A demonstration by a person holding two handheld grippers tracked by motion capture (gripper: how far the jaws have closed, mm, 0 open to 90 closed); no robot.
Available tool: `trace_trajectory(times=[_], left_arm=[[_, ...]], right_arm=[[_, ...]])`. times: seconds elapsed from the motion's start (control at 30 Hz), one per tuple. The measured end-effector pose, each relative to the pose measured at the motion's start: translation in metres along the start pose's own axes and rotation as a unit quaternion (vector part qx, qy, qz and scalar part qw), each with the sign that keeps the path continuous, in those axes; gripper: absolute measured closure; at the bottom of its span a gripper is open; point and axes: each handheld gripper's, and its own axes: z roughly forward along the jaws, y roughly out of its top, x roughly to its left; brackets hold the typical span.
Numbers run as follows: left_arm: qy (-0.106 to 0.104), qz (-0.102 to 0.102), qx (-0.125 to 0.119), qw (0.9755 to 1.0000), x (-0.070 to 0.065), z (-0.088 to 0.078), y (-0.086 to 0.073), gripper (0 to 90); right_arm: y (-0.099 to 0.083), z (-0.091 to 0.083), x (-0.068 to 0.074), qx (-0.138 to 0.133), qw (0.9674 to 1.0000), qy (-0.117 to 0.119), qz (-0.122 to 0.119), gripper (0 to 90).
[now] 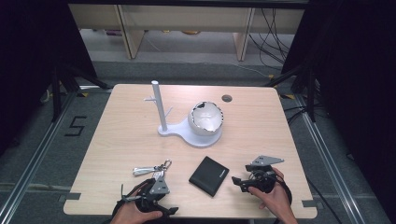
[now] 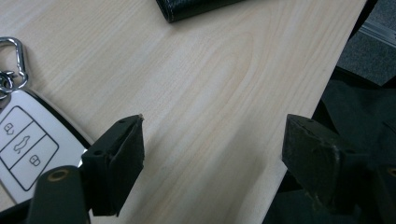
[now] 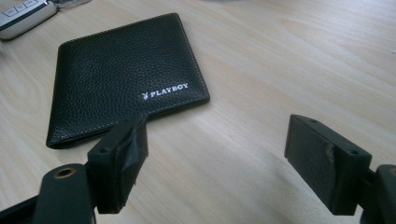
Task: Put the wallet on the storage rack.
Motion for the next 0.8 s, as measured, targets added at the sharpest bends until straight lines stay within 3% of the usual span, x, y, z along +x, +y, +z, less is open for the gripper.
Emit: trace_trajectory(times=[0.2,0.23,0.33,0.4,0.47,0.63,0.67,0.73,0.8], left_arm=[[0.004,0.0,-0.008,1.0,-0.002,0.003,0.002,24.5],[0.001,0.002,-0.01,0.9999,-0.002,0.004,0.003,24.5],[0.006,0.014,-0.014,0.9998,-0.002,0.007,0.008,31.8],[0.002,0.016,-0.022,0.9996,-0.002,0.008,0.01,36.6],[0.007,0.016,-0.024,0.9996,-0.002,0.009,0.011,40.8],[0.003,0.054,-0.033,0.998,-0.004,0.018,0.021,57.3],[0.003,0.057,-0.033,0.9978,-0.005,0.021,0.023,59.5],[0.0,0.069,-0.034,0.9971,-0.006,0.025,0.027,64.4],[0.002,0.08,-0.034,0.9962,-0.007,0.029,0.031,68.7]], right_arm=[[0.003,0.0,-0.001,-0.004,0.9997,0.022,0.013,22.1],[0.004,0.0,0.001,-0.004,0.9992,0.024,0.031,22.3],[0.012,0.004,-0.001,-0.012,0.9986,0.049,0.018,24.9],[0.017,0.004,0.002,-0.004,0.9989,0.041,0.021,26.0],[0.019,0.006,0.0,-0.008,0.9993,0.036,0.009,26.3],[0.032,0.018,-0.003,-0.004,0.9985,0.053,0.013,28.9],[0.034,0.019,-0.004,-0.005,0.9988,0.046,0.014,29.3],[0.038,0.023,-0.006,-0.005,0.998,0.06,0.016,29.9],[0.041,0.025,-0.007,-0.003,0.9985,0.052,0.018,30.7]])
